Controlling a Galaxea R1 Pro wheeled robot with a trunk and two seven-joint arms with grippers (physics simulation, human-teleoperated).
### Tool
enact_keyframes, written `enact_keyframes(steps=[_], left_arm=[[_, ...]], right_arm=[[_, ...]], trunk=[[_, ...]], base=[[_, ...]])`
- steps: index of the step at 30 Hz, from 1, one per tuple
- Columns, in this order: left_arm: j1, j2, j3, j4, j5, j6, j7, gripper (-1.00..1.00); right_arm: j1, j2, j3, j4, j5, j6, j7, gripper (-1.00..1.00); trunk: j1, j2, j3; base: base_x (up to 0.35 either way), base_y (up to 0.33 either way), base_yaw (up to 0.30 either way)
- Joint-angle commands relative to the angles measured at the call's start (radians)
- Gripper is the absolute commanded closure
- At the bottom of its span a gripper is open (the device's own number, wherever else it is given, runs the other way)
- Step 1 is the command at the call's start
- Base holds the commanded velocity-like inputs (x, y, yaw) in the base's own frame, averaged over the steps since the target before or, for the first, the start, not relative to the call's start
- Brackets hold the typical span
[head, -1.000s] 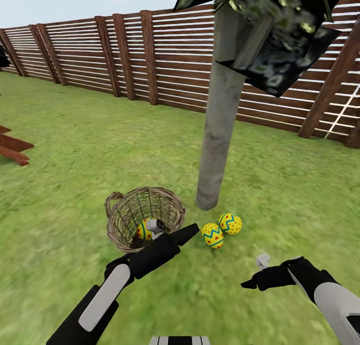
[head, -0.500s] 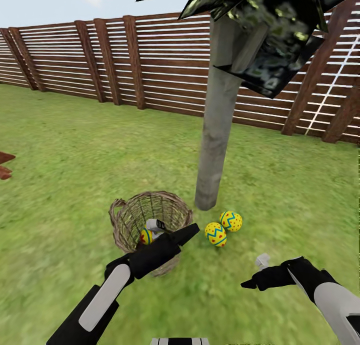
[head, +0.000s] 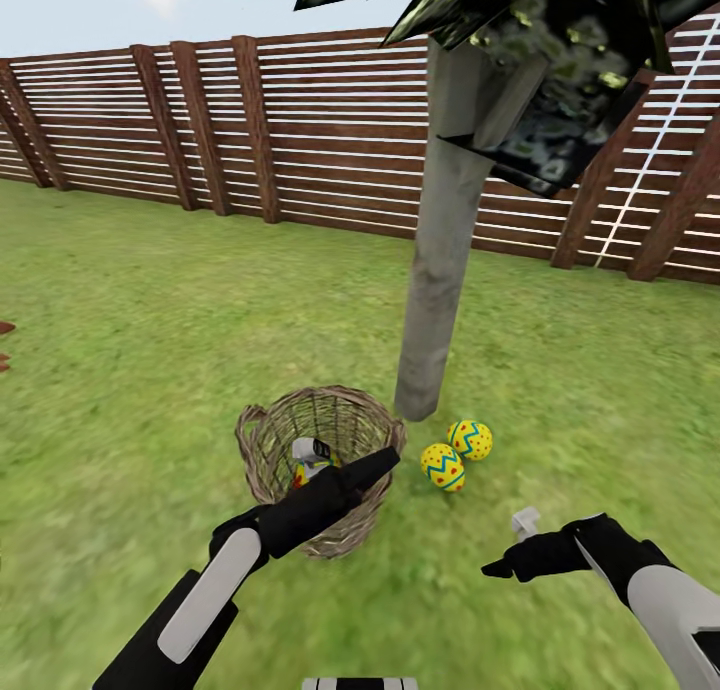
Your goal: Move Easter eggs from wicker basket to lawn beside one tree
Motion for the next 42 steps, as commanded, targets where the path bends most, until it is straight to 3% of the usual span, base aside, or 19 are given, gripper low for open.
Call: enact_keyframes(steps=[1,6,8,9,11,12,14,16,19,26,29,38,42], left_arm=[[-0.001,-0.001,-0.002,-0.001,0.01,0.007,0.001,-1.0],[-0.004,0.001,0.006,-0.017,0.01,0.008,-0.023,-1.0],[-0.013,0.002,0.034,-0.027,0.01,0.01,-0.06,-1.0],[-0.017,0.021,0.183,-0.046,0.011,0.132,-0.191,-1.0],[-0.013,0.034,0.306,-0.046,0.01,0.229,-0.299,-1.0],[-0.01,0.042,0.398,-0.045,0.009,0.265,-0.368,-1.0],[-0.008,0.062,0.461,-0.045,0.009,0.286,-0.412,-1.0],[-0.007,0.104,0.493,-0.046,0.009,0.299,-0.447,-1.0],[-0.007,0.146,0.509,-0.045,0.009,0.306,-0.54,-1.0],[-0.007,0.151,0.506,-0.045,0.009,0.306,-0.572,-1.0],[-0.007,0.151,0.505,-0.045,0.009,0.306,-0.572,-1.0],[-0.007,0.15,0.507,-0.042,0.01,0.309,-0.574,-1.0],[-0.007,0.148,0.502,-0.042,0.011,0.309,-0.574,-1.0]], right_arm=[[0.002,-0.001,0.001,-0.003,-0.001,0.01,0.002,-1.0],[0.003,-0.013,-0.014,-0.022,-0.001,0.017,0.014,-1.0],[0.003,-0.016,-0.048,-0.025,-0.001,0.022,0.021,-1.0],[0.003,-0.016,-0.147,-0.079,-0.001,0.05,0.086,-1.0],[0.002,-0.014,-0.186,-0.178,-0.001,0.122,0.134,-1.0],[0.003,-0.012,-0.201,-0.286,-0.001,0.202,0.169,-1.0],[0.003,-0.01,-0.206,-0.39,-0.003,0.272,0.213,-1.0],[0.004,-0.01,-0.209,-0.486,-0.003,0.327,0.276,-1.0],[0.004,-0.008,-0.21,-0.621,-0.004,0.418,0.326,-1.0],[0.004,-0.005,-0.21,-0.798,-0.004,0.568,0.334,-1.0],[0.004,0.009,-0.209,-0.838,-0.003,0.597,0.334,-1.0],[0.005,0.116,-0.204,-0.902,0.014,0.642,0.313,-1.0],[0.005,0.166,-0.202,-0.903,0.017,0.643,0.235,-1.0]], trunk=[[0.0,0.0,-0.001],[0.0,0.0,-0.001],[0.0,0.0,-0.001],[0.0,0.0,-0.001],[0.0,0.0,-0.001],[0.0,0.0,-0.001],[0.0,0.0,-0.001],[0.0,0.0,-0.001],[0.0,0.0,-0.001],[0.0,0.0,-0.001],[0.0,0.0,-0.001],[0.0,0.0,-0.001],[0.0,0.0,-0.001]], base=[[0.0,0.012,-0.001],[0.0,0.004,0.0],[0.0,0.0,0.0],[0.0,0.0,0.0],[0.0,0.0,0.0],[0.0,0.0,0.0],[0.0,0.0,0.0],[0.0,0.0,0.0],[0.0,0.0,0.0],[0.0,0.0,0.0],[0.0,0.0,0.0],[0.05,0.028,0.0],[0.203,0.234,0.0]])
